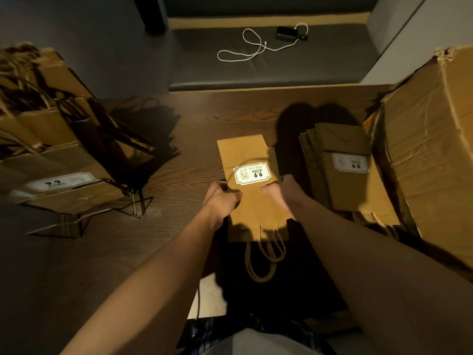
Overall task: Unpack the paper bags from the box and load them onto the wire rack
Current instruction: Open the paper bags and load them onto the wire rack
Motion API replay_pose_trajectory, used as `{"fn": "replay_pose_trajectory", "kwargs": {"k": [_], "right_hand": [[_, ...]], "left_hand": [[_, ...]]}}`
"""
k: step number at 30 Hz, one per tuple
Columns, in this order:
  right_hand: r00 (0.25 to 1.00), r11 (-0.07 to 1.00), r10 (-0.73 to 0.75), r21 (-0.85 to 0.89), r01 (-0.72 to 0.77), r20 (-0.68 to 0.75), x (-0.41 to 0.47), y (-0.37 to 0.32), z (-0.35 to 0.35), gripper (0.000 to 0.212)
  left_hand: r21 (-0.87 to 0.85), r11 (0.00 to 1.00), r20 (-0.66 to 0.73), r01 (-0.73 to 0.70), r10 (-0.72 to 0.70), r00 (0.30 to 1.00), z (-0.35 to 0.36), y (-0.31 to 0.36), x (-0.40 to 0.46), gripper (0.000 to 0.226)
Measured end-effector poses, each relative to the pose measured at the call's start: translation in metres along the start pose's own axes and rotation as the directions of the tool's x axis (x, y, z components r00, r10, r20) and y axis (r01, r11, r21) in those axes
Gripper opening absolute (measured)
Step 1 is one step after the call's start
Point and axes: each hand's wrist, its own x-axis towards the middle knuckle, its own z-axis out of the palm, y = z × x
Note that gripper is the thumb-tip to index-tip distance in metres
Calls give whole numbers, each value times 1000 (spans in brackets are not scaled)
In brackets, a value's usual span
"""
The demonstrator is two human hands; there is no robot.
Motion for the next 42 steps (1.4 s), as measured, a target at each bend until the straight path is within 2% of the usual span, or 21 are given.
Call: {"fn": "replay_pose_trajectory", "kwargs": {"k": [4,6,8,11,14,15,17,18,19,21,22,23,25,26,27,28,30,32,35,39,42], "right_hand": [[998,998,17,59,-20,59,-11,-12,0,34],[990,992,-127,34,125,63,-16,-29,-4,32],[943,916,-328,-228,330,47,-25,-53,-10,35],[873,561,-447,-698,444,196,-55,-96,-12,17],[793,101,-467,-867,488,392,-86,-134,5,16],[761,-23,-474,-871,491,442,-93,-144,12,15],[675,-210,-528,-849,484,516,-103,-156,32,11],[554,-283,-646,-838,466,526,-101,-158,39,10],[353,-334,-797,-845,418,490,-99,-159,44,14],[52,-250,-955,-890,382,290,-92,-156,47,44],[91,-124,-980,-896,426,179,-92,-157,48,68],[214,86,-977,-870,485,22,-95,-158,50,90],[688,687,-692,-490,537,-217,-96,-161,54,117],[872,876,-474,-165,453,-123,-92,-161,53,123],[930,935,-354,46,351,98,-90,-158,52,121],[895,946,-322,129,296,310,-88,-153,53,112],[795,944,-330,173,281,508,-80,-142,56,73],[788,923,-376,272,272,488,-82,-138,66,43],[773,877,-453,375,299,443,-106,-144,71,39],[766,857,-515,254,448,386,-126,-161,80,34],[806,894,-441,270,357,395,-127,-167,91,28]], "left_hand": [[-154,988,106,-3,19,994,-14,13,-3,25],[40,997,46,-60,58,997,-25,21,-8,41],[299,944,-72,-139,167,983,-38,29,-15,80],[615,709,-146,-344,532,834,-63,50,-33,102],[830,340,133,-442,649,749,-78,64,-40,76],[827,333,190,-453,594,782,-82,64,-37,58],[725,512,183,-460,500,846,-94,59,-34,29],[632,630,142,-450,477,867,-101,53,-32,22],[543,714,93,-441,471,877,-109,47,-31,18],[291,854,-17,-430,454,891,-123,38,-31,22],[110,899,-49,-424,431,901,-131,34,-34,24],[-76,906,-54,-416,413,909,-139,32,-37,25],[-325,848,-58,-419,424,904,-153,30,-40,25],[-379,823,-55,-423,437,898,-158,30,-43,26],[-410,809,-39,-422,447,894,-161,29,-44,26],[-423,804,-17,-417,454,891,-166,30,-47,25],[-415,809,27,-416,468,883,-171,32,-50,22],[-267,840,0,-473,491,871,-180,32,-53,19],[-79,860,-38,-503,502,864,-199,25,-63,24],[186,913,-82,-364,384,920,-231,0,-67,39],[445,871,-117,-207,286,951,-257,-20,-62,38]]}}
